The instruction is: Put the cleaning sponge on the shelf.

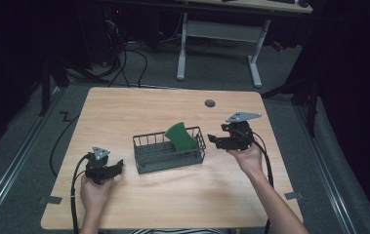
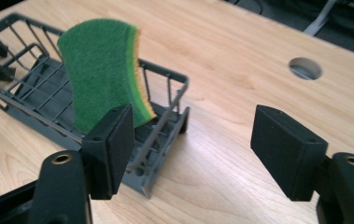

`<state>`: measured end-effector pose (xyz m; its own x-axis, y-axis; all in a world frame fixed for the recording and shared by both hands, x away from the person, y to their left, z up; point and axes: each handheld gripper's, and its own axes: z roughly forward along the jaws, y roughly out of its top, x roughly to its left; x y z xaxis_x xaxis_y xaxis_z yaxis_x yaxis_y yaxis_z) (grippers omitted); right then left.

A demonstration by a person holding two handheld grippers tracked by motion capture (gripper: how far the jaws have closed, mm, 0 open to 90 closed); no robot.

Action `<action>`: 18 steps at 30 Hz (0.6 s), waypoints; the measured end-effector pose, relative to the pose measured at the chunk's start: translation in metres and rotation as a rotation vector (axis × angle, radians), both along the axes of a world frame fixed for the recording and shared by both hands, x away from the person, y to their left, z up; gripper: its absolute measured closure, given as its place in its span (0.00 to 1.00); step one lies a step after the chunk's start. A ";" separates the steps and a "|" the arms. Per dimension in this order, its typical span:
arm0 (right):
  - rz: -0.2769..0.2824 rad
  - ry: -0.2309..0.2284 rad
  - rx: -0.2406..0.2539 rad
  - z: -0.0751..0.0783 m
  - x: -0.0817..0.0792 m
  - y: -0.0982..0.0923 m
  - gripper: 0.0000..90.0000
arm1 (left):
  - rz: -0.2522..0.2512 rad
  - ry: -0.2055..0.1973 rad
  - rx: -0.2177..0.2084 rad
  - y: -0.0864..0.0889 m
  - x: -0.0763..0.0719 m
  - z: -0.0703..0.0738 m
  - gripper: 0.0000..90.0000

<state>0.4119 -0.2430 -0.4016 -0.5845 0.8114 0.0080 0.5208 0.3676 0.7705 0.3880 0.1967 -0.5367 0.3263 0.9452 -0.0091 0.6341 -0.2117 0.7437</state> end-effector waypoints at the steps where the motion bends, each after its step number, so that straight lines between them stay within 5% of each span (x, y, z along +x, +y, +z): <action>1: -0.007 -0.002 0.009 0.000 -0.002 -0.004 0.35 | 0.001 -0.001 -0.001 0.000 0.000 0.000 0.35; 18: -0.101 -0.003 0.063 -0.014 -0.025 -0.053 0.40 | 0.000 0.000 -0.001 0.000 0.000 0.000 0.35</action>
<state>0.3865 -0.2964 -0.4156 -0.4997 0.8642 0.0595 0.5508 0.2639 0.7919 0.3880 0.1966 -0.5367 0.3258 0.9454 -0.0098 0.6339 -0.2108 0.7441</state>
